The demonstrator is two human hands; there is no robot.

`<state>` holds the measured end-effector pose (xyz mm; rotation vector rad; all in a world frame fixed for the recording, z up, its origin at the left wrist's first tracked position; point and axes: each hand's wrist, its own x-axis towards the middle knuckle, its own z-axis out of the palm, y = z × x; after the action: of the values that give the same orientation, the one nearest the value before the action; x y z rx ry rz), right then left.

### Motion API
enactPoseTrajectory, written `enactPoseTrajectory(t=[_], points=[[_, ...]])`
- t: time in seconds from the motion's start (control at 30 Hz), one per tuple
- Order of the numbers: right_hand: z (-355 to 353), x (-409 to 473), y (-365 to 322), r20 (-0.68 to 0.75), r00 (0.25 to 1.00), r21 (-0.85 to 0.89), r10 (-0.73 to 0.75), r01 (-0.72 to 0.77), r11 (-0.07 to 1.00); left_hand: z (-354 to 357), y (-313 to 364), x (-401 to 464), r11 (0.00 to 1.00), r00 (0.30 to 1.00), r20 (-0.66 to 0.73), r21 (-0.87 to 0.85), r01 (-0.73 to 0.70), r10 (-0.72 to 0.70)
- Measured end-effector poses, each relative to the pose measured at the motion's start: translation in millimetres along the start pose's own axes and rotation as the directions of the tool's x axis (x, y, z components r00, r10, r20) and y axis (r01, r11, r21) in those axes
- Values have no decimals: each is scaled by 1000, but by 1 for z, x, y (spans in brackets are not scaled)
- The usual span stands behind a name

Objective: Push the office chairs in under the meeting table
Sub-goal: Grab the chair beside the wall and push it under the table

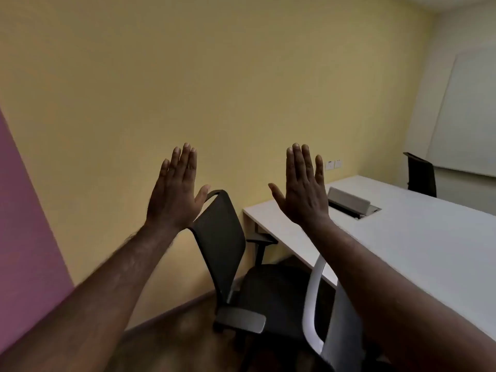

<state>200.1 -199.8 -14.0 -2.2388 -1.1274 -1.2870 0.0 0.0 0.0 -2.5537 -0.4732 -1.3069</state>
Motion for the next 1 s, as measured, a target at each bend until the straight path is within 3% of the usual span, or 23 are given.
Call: enactPoseTrajectory(t=[0.57,1.0], points=[[167,45,-7,196,977,-24,83,-80,997,159,-75,30,997,974,223,77,13,-30],[286,103,-22,275,960,39,45,-58,998,268,-136,83,999,953,304,35,0,-10]])
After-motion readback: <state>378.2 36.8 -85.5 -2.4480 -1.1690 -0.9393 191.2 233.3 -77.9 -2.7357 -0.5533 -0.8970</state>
